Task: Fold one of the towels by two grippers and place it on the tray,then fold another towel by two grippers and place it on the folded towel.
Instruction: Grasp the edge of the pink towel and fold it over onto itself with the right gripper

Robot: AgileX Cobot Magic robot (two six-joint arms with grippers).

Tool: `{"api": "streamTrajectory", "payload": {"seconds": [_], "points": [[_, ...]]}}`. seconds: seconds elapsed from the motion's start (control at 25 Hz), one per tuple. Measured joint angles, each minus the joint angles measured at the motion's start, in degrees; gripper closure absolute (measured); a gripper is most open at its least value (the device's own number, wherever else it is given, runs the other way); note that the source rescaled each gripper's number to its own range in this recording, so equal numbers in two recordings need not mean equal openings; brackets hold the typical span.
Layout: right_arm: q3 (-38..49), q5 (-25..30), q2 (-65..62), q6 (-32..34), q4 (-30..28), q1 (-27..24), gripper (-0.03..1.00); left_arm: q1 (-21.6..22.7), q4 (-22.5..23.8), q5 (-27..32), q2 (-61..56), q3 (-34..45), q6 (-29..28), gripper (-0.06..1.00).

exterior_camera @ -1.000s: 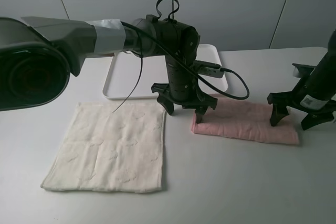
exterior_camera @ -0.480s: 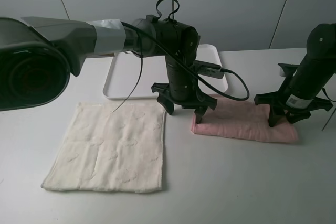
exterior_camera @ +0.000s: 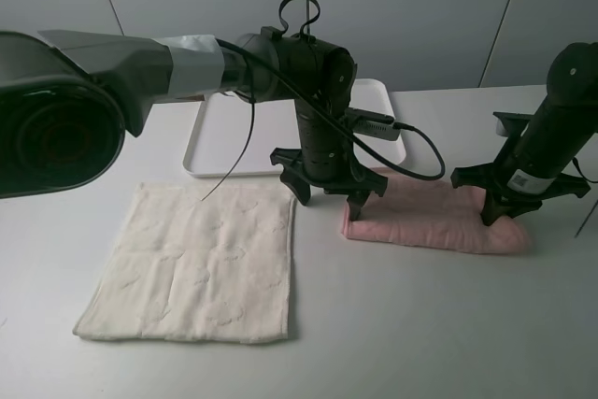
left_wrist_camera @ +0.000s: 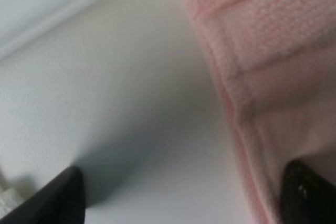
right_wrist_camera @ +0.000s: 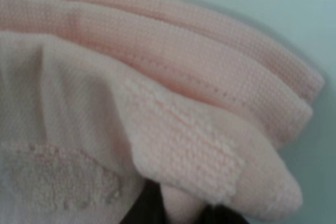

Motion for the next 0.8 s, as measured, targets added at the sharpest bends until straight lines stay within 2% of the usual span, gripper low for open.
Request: {"api": "streamTrajectory", "payload": {"seconds": [0.12,0.36,0.48,0.8], "points": [[0.7,-0.1,-1.6,-0.1,-0.1,0.0,0.91,0.0,0.0,0.0,0.0,0.0,0.2,-0.02],[1.2,3.3,-7.5,-1.1,0.8,0.0,0.91,0.0,0.0,0.0,0.0,0.0,1.0,-0.02],[1.2,4.8,-9.8,-4.7,5.6,-0.1,0.91,0.0,0.0,0.2,0.0,0.0,1.3,-0.02],[1.3,7.2,-10.6,-16.1,25.3,-0.4,0.91,0.0,0.0,0.8,0.0,0.0,1.6,-0.02]]}}
